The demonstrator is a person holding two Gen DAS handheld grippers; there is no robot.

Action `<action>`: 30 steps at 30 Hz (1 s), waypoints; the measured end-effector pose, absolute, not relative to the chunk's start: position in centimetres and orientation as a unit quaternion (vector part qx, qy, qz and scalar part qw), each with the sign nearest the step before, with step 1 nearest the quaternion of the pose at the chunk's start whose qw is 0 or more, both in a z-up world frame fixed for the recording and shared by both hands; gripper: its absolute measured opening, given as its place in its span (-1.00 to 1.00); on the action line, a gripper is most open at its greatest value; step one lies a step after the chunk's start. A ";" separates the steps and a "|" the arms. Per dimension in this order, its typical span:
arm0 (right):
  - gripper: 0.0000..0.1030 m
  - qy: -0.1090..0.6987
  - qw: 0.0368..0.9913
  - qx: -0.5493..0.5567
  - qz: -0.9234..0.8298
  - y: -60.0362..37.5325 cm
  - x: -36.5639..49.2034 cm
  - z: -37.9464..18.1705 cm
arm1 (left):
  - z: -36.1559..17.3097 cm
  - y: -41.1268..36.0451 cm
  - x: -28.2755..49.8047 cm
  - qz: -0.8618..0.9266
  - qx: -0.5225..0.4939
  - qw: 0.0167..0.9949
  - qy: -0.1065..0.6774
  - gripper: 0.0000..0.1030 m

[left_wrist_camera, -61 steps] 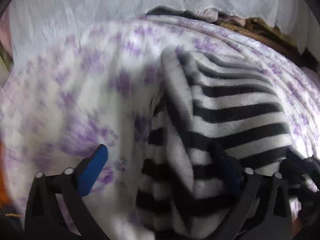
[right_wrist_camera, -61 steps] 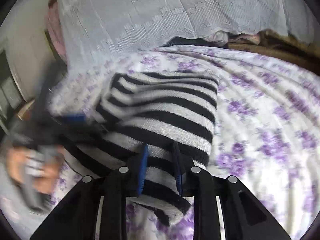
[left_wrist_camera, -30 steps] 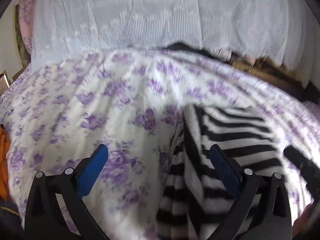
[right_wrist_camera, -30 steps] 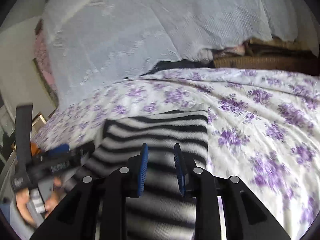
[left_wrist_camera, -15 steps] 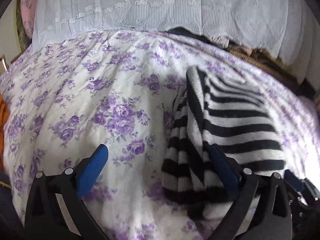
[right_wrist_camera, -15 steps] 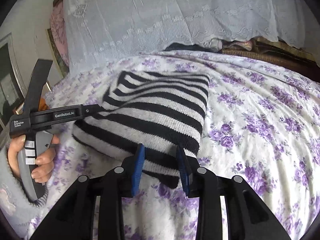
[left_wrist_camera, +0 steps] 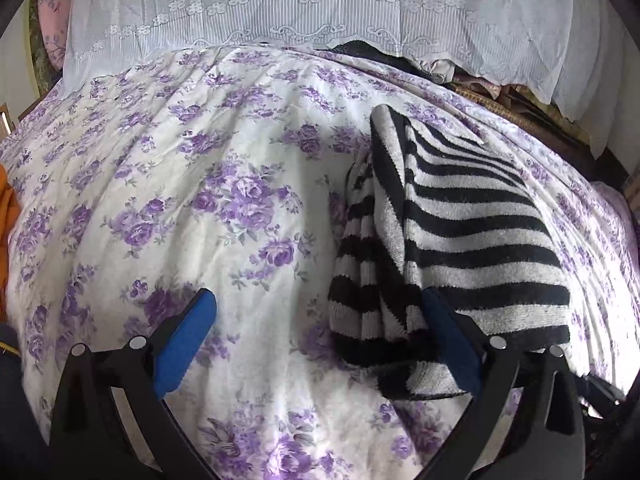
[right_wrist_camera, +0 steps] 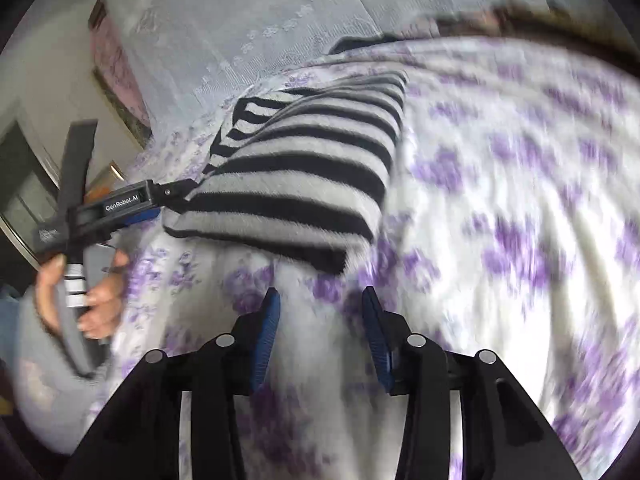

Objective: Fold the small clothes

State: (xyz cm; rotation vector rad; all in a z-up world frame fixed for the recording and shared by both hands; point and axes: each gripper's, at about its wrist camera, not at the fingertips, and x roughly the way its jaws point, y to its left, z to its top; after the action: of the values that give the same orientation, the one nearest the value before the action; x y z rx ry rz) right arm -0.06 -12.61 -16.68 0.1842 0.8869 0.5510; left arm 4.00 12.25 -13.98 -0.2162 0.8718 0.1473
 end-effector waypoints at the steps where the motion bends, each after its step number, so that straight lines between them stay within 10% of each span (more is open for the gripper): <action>1: -0.18 0.422 0.860 0.105 0.266 -13.3 -0.1 -16.6 | -13.9 12.3 3.9 0.070 -0.109 0.899 0.418 0.92; 30: 0.10 0.401 0.859 0.172 0.267 -16.4 3.7 -14.2 | -16.7 12.8 11.6 -0.096 -0.250 0.847 0.458 0.91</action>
State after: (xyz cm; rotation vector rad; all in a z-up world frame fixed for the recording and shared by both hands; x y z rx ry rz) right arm 3.66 -16.41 -14.16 0.3615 0.8413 0.5616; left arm 11.56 12.83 -16.72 -0.5274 0.9661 -0.2028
